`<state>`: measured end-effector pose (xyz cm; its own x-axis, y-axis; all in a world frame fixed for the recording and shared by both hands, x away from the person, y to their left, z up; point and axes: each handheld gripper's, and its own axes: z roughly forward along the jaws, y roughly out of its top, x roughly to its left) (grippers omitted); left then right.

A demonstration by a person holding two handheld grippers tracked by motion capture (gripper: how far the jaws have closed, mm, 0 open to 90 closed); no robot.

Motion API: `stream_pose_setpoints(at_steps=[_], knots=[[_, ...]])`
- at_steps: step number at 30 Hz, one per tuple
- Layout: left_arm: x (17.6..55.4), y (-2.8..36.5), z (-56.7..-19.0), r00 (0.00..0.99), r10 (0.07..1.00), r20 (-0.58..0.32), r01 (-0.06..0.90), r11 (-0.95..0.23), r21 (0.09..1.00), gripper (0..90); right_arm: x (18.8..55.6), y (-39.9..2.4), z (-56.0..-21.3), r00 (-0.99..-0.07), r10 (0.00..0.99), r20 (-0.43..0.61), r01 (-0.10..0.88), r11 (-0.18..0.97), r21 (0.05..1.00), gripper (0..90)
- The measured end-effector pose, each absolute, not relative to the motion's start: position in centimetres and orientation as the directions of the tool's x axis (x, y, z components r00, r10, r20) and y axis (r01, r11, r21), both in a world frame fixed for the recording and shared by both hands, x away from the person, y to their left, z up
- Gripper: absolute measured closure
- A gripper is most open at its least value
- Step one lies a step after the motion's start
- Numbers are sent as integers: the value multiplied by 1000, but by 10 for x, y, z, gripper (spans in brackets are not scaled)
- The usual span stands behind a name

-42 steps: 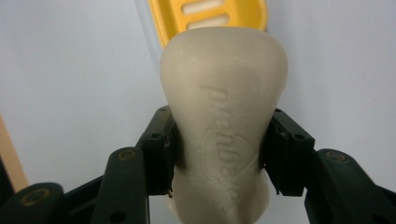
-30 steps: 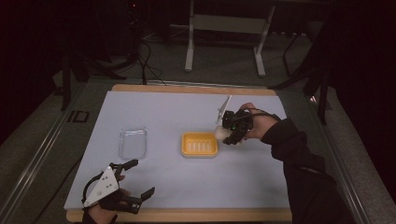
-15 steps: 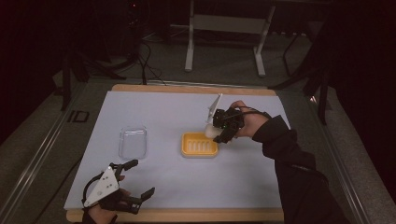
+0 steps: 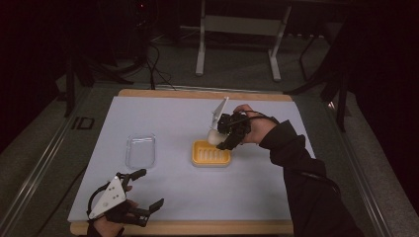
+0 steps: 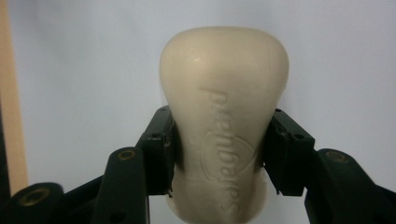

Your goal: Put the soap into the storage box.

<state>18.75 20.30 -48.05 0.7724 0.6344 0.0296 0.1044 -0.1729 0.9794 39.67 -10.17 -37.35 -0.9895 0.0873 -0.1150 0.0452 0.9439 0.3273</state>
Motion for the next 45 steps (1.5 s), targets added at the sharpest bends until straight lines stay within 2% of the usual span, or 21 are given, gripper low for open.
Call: stream_pose_setpoints(at_steps=[7, 15, 38, 45], knots=[[187, 203, -480, 773, 634, 30, 104, -173, 979, 11, 395, -94, -366, -990, 63, -128, 13, 935, 354, 499], [187, 204, -480, 770, 637, 30, 104, -172, 980, 11, 393, -89, -375, -987, 21, -159, -40, 927, 372, 499], [187, 203, -481, 776, 631, 26, 110, -175, 978, 11, 412, -90, -437, -995, 46, -84, 12, 934, 358, 499], [187, 203, -481, 779, 627, 25, 111, -177, 978, 11, 416, -90, -451, -993, 52, -106, 10, 932, 363, 499]])
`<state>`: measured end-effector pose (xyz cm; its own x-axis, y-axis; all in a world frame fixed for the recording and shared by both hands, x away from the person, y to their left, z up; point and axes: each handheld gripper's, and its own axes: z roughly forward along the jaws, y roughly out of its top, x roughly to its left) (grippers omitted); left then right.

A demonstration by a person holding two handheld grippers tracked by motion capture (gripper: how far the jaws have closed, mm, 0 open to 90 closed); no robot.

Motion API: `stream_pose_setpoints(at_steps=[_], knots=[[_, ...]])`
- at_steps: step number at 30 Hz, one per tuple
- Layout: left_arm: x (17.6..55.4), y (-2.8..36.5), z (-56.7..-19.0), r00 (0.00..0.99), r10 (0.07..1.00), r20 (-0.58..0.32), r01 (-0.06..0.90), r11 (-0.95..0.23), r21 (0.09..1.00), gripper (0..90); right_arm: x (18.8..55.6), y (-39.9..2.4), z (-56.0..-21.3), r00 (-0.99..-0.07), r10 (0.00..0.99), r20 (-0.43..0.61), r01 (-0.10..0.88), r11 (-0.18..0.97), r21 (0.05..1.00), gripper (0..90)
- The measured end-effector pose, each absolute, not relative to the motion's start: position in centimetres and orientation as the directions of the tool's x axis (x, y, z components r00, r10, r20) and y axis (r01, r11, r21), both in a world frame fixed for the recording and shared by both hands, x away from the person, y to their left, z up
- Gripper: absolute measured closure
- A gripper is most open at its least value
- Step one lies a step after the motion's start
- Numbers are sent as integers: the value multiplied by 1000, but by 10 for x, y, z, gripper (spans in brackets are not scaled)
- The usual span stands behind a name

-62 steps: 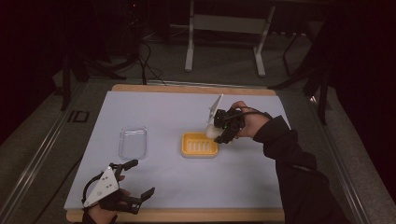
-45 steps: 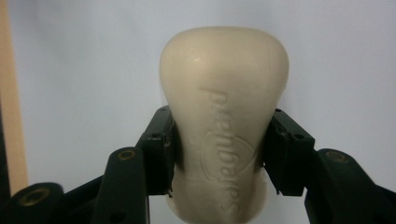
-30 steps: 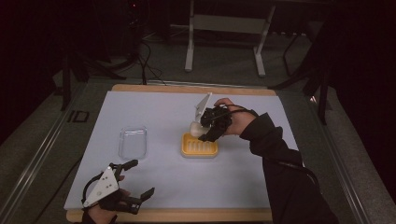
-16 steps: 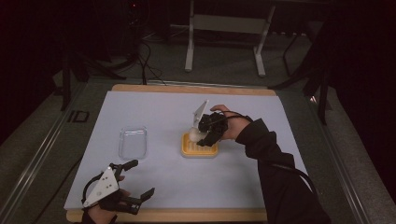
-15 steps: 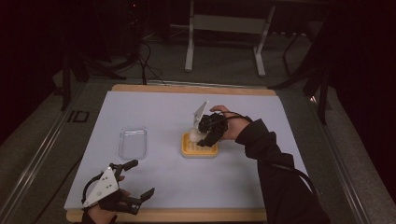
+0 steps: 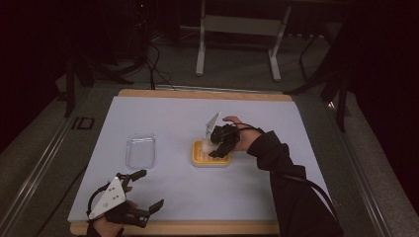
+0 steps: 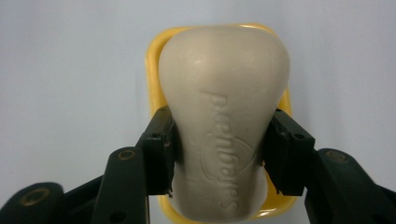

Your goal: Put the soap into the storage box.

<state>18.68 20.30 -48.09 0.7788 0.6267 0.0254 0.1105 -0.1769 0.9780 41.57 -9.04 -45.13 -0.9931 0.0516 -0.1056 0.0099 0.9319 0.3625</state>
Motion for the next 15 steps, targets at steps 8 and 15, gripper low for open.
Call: stream_pose_setpoints(at_steps=[8, 15], knots=[[186, 203, -481, 783, 621, 25, 112, -179, 977, 11, 422, -93, -465, -992, 67, -110, 23, 933, 360, 499], [186, 203, -481, 784, 620, 24, 112, -180, 977, 11, 425, -91, -473, -993, 70, -100, 31, 937, 347, 498]])
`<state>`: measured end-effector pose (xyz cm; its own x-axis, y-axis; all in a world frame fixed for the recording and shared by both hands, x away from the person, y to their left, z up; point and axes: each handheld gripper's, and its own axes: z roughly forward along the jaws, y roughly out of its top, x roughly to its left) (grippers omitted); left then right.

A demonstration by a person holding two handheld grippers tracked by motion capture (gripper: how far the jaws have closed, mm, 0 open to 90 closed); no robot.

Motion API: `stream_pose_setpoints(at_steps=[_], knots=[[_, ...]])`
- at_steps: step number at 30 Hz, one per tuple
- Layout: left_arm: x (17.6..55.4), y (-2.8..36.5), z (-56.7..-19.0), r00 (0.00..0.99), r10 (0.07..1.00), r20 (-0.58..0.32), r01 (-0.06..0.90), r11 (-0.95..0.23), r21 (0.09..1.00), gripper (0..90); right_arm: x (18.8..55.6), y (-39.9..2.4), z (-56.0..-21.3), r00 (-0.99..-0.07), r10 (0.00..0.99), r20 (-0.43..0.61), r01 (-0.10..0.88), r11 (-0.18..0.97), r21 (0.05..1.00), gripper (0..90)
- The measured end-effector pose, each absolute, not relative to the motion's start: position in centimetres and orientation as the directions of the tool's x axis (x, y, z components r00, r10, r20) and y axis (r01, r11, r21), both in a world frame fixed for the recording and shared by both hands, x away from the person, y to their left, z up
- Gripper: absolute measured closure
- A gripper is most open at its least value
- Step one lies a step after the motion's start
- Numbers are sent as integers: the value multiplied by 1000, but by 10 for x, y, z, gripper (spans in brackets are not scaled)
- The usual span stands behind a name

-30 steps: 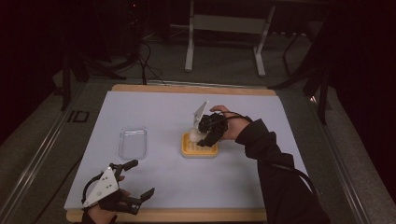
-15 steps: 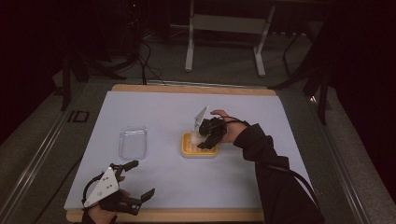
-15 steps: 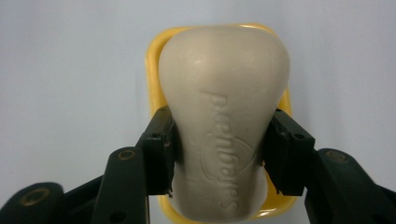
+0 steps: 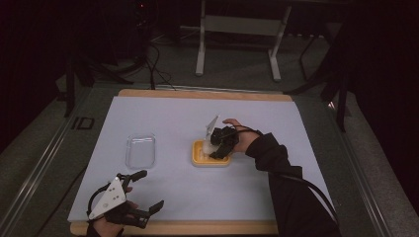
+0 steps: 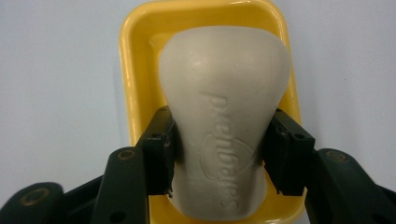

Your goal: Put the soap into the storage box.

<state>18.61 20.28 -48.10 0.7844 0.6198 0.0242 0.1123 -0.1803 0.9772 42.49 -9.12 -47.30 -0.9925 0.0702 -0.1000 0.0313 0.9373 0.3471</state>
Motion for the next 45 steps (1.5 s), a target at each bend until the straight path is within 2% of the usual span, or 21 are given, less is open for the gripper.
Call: stream_pose_setpoints(at_steps=[32, 36, 45], knots=[[185, 202, -481, 793, 608, 26, 111, -187, 976, 11, 429, -85, -493, -993, 91, -71, 63, 941, 332, 493], [185, 201, -481, 796, 605, 31, 108, -192, 975, 11, 430, -83, -493, -993, 118, -30, 103, 944, 315, 481], [185, 201, -481, 795, 606, 34, 107, -195, 975, 11, 430, -82, -486, -990, 130, -53, 107, 942, 320, 425]])
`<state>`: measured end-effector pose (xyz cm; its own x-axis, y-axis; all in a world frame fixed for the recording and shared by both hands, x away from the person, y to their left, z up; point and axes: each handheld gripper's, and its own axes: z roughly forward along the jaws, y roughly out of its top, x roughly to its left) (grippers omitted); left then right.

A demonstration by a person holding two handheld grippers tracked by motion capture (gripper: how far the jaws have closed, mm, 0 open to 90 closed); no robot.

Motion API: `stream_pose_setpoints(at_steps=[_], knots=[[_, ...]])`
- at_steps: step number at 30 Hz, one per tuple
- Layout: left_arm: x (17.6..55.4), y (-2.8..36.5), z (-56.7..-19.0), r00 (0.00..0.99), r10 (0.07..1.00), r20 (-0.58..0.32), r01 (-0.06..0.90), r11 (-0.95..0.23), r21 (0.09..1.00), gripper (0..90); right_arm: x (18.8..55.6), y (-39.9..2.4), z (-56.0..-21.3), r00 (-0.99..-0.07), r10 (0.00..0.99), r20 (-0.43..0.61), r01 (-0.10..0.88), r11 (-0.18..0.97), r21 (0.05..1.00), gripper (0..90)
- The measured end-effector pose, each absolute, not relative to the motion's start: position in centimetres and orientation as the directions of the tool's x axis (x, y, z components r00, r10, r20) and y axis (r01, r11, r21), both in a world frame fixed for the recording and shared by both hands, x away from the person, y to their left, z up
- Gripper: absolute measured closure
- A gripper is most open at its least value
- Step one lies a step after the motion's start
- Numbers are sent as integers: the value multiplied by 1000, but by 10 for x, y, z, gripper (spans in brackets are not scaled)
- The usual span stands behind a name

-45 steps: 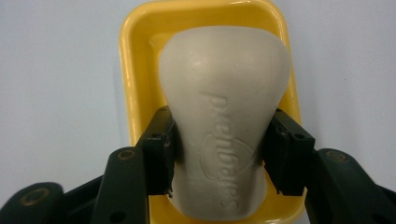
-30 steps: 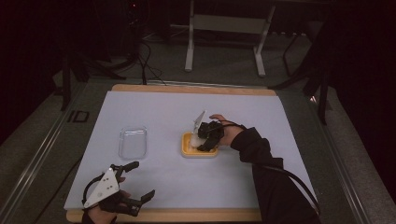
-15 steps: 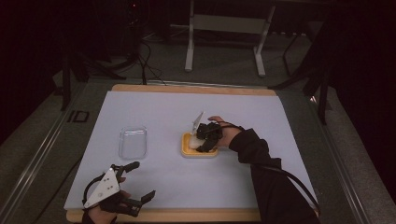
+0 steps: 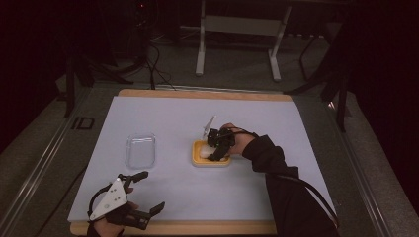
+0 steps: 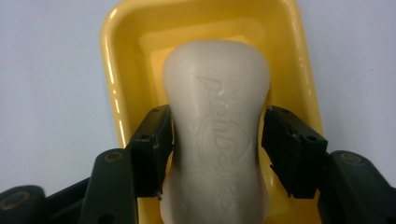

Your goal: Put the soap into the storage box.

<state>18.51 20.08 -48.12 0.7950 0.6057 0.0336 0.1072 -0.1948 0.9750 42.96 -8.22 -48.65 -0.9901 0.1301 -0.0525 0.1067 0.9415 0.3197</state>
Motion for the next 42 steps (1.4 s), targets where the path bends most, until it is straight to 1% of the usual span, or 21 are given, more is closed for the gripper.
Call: stream_pose_setpoints(at_steps=[11, 15, 19, 20, 22, 23, 26, 30, 33, 34, 35, 39, 42], knots=[[185, 201, -481, 794, 608, 31, 108, -191, 976, 12, 425, -83, -464, -988, 133, -80, 95, 927, 362, 415], [185, 201, -481, 794, 607, 34, 106, -194, 975, 11, 422, -86, -458, -984, 156, -84, 116, 925, 362, 416], [185, 201, -481, 793, 608, 33, 107, -192, 976, 11, 417, -92, -452, -979, 183, -86, 136, 910, 391, 403], [185, 201, -481, 793, 609, 35, 106, -194, 975, 11, 416, -94, -451, -977, 194, -83, 147, 906, 397, 384], [185, 200, -481, 793, 609, 35, 106, -195, 975, 11, 414, -97, -449, -972, 216, -88, 163, 900, 405, 314], [185, 200, -481, 793, 609, 36, 106, -195, 975, 11, 414, -99, -448, -970, 226, -94, 170, 898, 407, 305], [185, 200, -481, 793, 608, 35, 107, -195, 975, 11, 413, -105, -447, -955, 278, -103, 214, 888, 408, 220], [185, 200, -481, 792, 609, 35, 108, -196, 975, 11, 412, -114, -445, -930, 351, -112, 275, 863, 425, 150], [185, 200, -482, 793, 608, 32, 109, -194, 975, 11, 411, -122, -444, -910, 402, -103, 320, 839, 440, 114], [185, 200, -482, 793, 608, 32, 109, -194, 975, 11, 411, -122, -444, -910, 402, -103, 320, 839, 440, 114], [185, 200, -482, 793, 608, 33, 109, -195, 975, 12, 409, -131, -441, -899, 428, -87, 340, 812, 475, 109], [185, 200, -482, 793, 609, 32, 111, -196, 974, 11, 404, -142, -436, -880, 469, -75, 366, 770, 522, 109], [186, 200, -482, 793, 609, 32, 113, -197, 974, 11, 400, -148, -433, -850, 519, -95, 394, 744, 540, 111]])
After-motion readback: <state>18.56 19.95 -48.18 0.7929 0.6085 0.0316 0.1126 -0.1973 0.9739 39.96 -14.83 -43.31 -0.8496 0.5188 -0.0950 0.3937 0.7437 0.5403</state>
